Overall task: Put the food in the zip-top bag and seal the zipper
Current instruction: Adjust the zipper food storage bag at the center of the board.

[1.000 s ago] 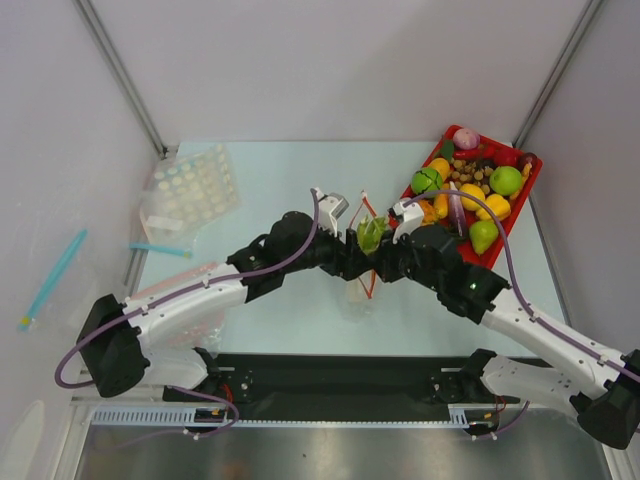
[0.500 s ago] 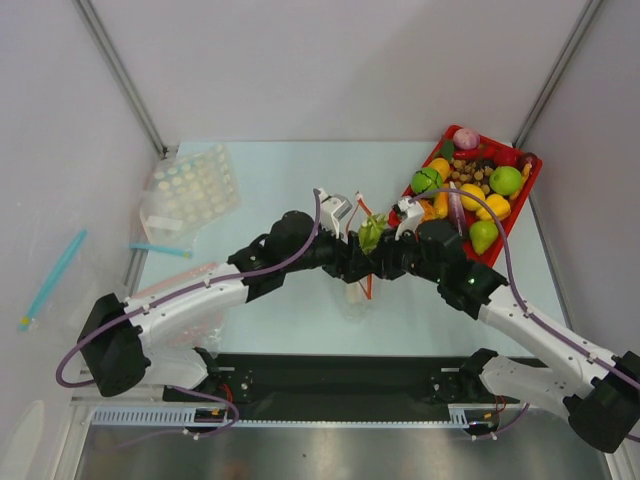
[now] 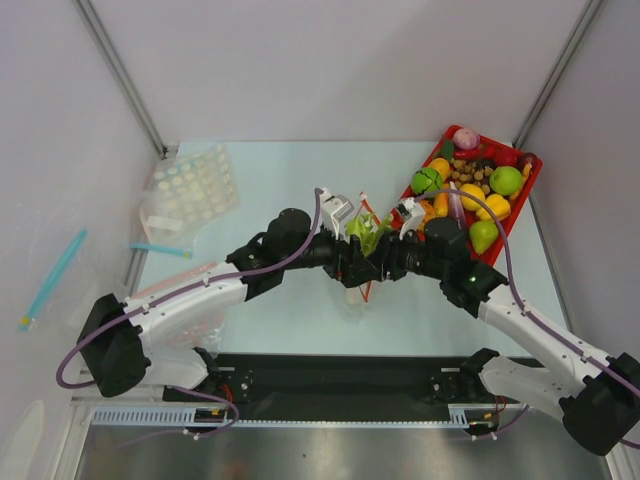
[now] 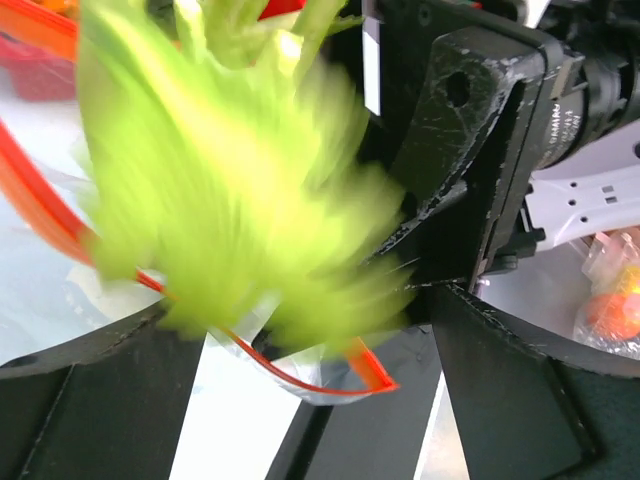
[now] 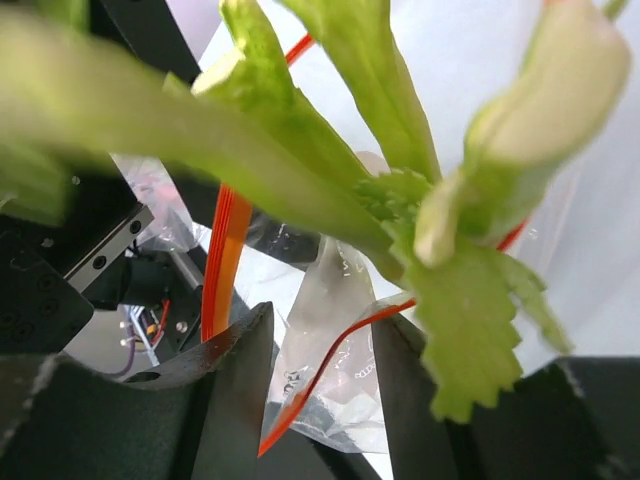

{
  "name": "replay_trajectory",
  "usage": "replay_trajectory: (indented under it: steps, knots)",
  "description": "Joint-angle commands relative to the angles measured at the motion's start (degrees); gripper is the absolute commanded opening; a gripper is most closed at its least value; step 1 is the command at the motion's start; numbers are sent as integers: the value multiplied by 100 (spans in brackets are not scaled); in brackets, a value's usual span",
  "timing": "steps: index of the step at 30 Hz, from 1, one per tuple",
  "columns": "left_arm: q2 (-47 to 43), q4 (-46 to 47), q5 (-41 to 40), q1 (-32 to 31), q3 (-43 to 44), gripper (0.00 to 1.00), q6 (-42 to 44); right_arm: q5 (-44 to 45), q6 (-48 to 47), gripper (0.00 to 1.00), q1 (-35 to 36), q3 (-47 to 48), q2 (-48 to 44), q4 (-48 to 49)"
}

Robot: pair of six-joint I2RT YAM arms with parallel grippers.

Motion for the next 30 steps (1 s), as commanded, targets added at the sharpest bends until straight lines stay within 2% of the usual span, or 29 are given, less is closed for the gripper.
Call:
replay_trajectory:
  steps: [1, 5, 10, 13, 17, 19, 21, 26, 30]
  knots:
    - [210, 754, 184, -164, 26, 95, 35, -788, 353, 52, 196, 129, -131, 1065]
    - [236, 789, 175, -181, 17, 96, 44, -683, 309, 62, 196, 68, -394, 1056]
    - [210, 850, 114, -243, -10, 96, 149, -481, 309, 63, 196, 6, -614, 1047]
    - [228, 798, 9, -322, 17, 96, 263, -498, 361, 58, 187, 6, -588, 1082]
    - [359, 587, -158, -427, 157, 95, 404, -454, 388, 44, 187, -2, -579, 1091]
    - [447, 473, -272, -489, 245, 94, 466, -385, 388, 43, 187, -20, -641, 1082]
    - [474, 394, -473, -533, 280, 94, 527, -253, 353, 37, 187, -29, -728, 1047]
    - [509, 262, -809, -682, 360, 90, 738, -200, 344, 35, 187, -64, -790, 1056]
    - [526, 86, -958, -805, 447, 88, 958, -86, 397, 38, 187, -108, -852, 1135]
